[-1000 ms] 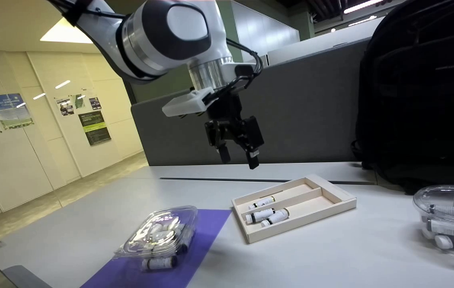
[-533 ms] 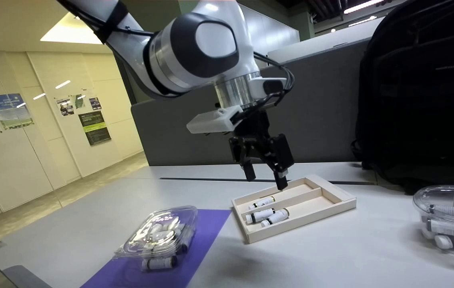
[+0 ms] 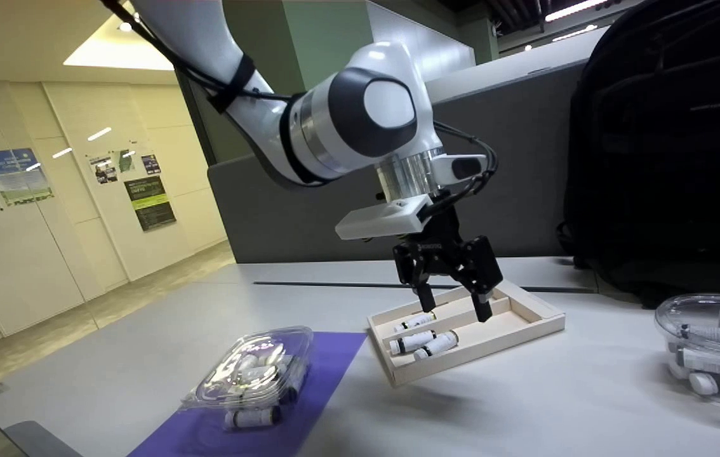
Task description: Get an item from the lower compartment of the tray and place it on the table
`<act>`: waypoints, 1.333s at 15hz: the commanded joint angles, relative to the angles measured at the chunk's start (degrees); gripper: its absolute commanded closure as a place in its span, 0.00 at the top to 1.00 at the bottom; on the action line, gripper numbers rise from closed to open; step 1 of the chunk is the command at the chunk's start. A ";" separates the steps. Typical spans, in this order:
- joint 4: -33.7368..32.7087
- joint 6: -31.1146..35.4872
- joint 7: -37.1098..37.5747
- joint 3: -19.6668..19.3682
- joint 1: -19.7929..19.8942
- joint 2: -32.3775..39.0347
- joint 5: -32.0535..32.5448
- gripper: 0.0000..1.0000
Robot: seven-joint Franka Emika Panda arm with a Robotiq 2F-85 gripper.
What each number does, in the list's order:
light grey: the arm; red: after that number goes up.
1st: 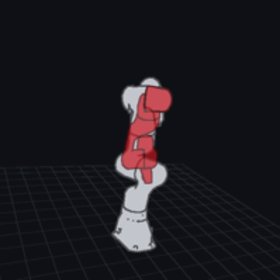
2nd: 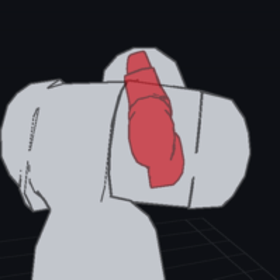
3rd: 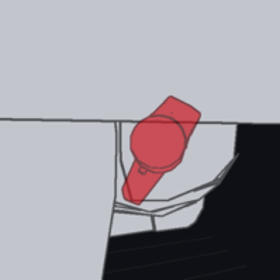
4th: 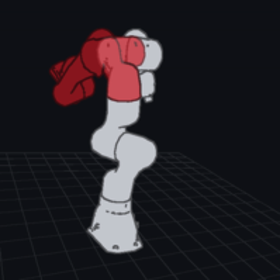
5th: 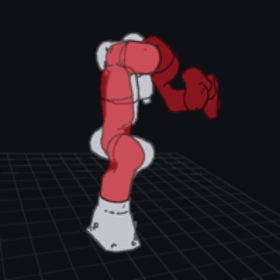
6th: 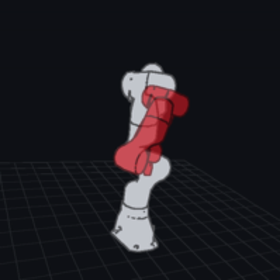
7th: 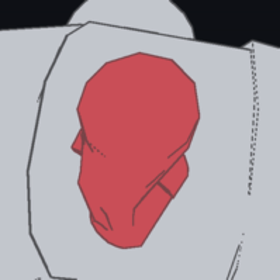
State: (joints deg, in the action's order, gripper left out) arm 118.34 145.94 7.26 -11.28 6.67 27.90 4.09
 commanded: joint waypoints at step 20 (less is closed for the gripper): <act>-10.96 4.65 -19.87 5.81 0.64 12.02 8.03 1.00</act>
State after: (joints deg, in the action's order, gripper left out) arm 110.19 149.45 -9.24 -7.56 5.70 37.84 12.37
